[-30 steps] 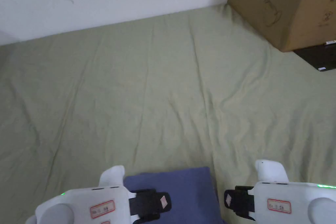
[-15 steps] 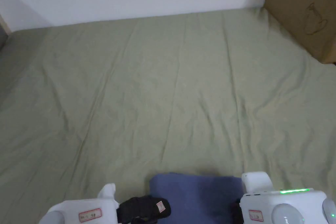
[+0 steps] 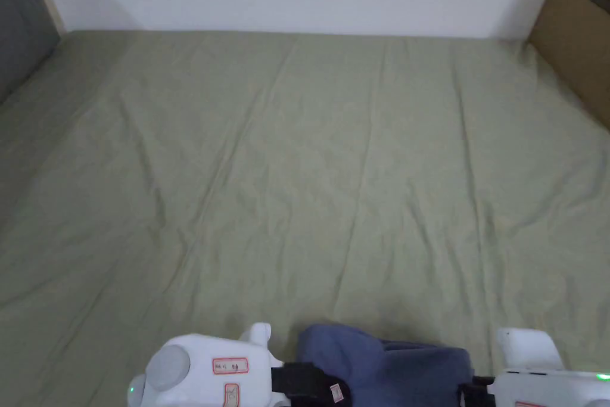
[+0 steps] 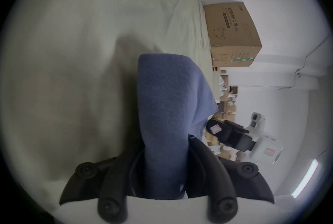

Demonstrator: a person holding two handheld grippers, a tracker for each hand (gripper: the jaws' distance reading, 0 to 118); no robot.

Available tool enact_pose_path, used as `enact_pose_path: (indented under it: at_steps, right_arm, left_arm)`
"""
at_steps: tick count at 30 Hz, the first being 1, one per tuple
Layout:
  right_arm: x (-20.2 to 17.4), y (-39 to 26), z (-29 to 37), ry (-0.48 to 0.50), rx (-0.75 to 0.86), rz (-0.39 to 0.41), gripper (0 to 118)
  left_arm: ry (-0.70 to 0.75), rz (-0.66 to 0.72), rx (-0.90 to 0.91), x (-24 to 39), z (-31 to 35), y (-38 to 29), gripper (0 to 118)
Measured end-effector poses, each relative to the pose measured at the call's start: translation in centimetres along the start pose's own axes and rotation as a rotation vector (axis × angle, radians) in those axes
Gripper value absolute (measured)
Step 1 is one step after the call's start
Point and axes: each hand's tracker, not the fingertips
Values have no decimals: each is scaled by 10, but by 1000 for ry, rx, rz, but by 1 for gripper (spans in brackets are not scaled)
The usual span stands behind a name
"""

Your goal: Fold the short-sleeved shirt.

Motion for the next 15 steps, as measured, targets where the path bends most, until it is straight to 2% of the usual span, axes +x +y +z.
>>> enact_pose_path:
  at_steps: [2, 5, 9, 15]
  right_arm:
    - [-8, 3, 7, 19, 17, 3, 2]
    - [-19, 5, 10, 34, 22, 36, 2]
    - [-26, 0, 4, 13, 5, 67, 2]
    - [-24, -10, -13, -21, -50, 50, 2]
  left_arm:
    - [93, -86, 41, 2, 37, 14, 24]
    - [255, -135, 128, -10, 112, 39, 24]
    - [643, -162, 196, -40, 220, 73, 24]
    - [1375, -225, 81, -85, 306, 104, 24]
